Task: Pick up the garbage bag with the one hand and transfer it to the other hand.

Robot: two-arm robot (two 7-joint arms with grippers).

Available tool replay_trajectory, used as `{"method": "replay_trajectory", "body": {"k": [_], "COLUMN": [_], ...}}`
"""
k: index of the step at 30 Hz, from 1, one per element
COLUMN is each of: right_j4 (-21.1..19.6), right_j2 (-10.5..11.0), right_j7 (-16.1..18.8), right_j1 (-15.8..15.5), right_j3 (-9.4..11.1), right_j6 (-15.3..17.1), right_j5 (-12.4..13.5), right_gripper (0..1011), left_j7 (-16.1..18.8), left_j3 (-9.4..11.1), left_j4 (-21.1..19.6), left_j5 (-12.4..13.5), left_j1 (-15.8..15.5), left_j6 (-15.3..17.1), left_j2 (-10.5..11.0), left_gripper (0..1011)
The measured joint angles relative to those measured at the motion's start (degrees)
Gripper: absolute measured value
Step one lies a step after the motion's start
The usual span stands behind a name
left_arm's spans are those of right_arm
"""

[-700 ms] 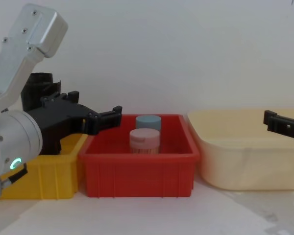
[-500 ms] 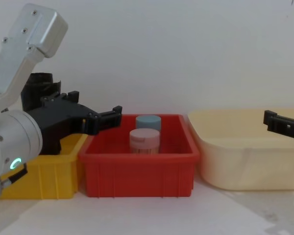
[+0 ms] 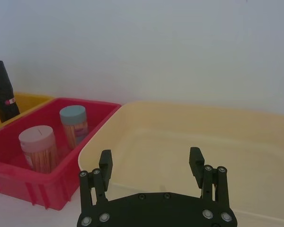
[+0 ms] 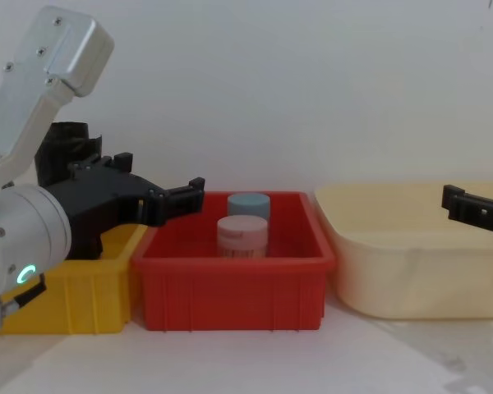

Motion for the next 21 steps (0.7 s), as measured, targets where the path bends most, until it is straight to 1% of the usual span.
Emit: {"method": "replay_trajectory", "body": {"k": [15,19,21], "right_j4": [0.0,-0.2,-0.4], "right_j2": [0.0,0.1,0.2], "right_j7": [0.1,0.9,1.7], "right_j1": [0.1,0.6,1.1], "right_j3": [0.0,-0.1,-0.1], "right_j6": [0.1,0.6,1.0], "right_j5": [0.0,0.1,0.5], "right_gripper": [1001,1001,1001], "left_j7": [-0.2,-0.6,-0.9], "left_j3": [0.0,-0.2,-0.3], "left_j4": [-0.2,-1.3,-2.4], "left_j5": [0.0,0.0,0.0], "left_j1": [-0.2,-0.8,-1.1], "left_j6": [0.1,1.0,2.1], "left_j2": [0.0,0.1,0.2], "left_gripper": [1001,1001,1001]}}
